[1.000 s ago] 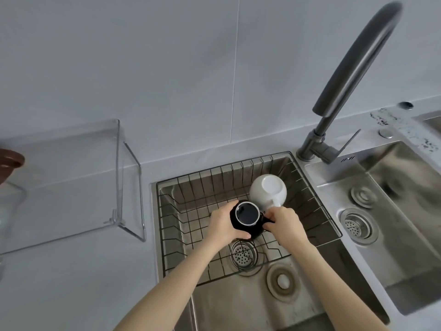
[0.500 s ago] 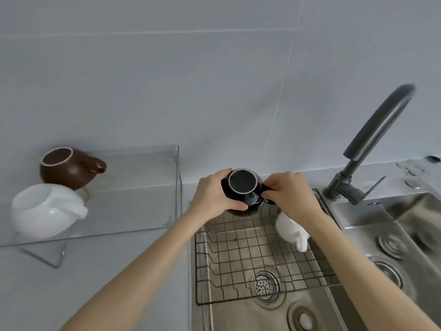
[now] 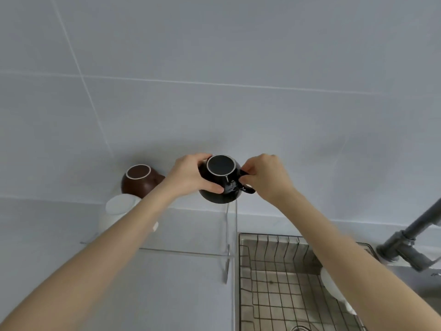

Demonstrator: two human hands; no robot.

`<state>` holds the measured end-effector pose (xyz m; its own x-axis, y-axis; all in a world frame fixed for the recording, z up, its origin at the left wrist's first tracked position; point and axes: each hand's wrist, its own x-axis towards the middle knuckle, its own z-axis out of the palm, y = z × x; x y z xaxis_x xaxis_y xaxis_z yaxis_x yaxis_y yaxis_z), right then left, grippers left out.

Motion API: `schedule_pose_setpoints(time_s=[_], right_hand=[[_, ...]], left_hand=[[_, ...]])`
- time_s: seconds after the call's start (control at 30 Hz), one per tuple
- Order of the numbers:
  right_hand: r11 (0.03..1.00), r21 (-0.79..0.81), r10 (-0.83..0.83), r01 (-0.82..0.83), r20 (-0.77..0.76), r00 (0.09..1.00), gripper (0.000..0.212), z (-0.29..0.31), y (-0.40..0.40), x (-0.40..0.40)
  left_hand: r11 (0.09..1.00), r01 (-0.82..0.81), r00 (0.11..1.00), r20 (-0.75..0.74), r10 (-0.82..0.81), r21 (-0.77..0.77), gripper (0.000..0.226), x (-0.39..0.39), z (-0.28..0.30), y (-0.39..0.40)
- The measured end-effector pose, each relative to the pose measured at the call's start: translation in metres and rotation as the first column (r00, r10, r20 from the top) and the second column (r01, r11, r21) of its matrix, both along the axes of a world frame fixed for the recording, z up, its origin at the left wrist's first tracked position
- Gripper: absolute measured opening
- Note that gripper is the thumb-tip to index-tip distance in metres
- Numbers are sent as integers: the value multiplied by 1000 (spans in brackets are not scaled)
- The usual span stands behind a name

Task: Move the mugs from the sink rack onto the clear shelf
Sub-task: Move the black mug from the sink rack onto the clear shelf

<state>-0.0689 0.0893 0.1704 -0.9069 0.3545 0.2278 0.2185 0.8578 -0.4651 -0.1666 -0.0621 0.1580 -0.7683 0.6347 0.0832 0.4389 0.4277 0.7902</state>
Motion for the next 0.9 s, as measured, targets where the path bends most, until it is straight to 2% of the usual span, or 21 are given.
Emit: schedule_pose_setpoints(time_s=[0.1,0.3,0.9], right_hand=[[1000,-15,18,-17,41,999,13,-11,-9,-22],[999,-44,4,1,118,993,13,-35,-14,-51],[998,-49,-39,48,169,985,15,-63,-15,-73]], left_hand=[[999,-8,999,50,9,-36,66,-16,-8,-12],[997,-8,995,96,15,-72,65,-40,-30,-17],[992,-16,996,84,26,-121,68,-54,-51,-15]])
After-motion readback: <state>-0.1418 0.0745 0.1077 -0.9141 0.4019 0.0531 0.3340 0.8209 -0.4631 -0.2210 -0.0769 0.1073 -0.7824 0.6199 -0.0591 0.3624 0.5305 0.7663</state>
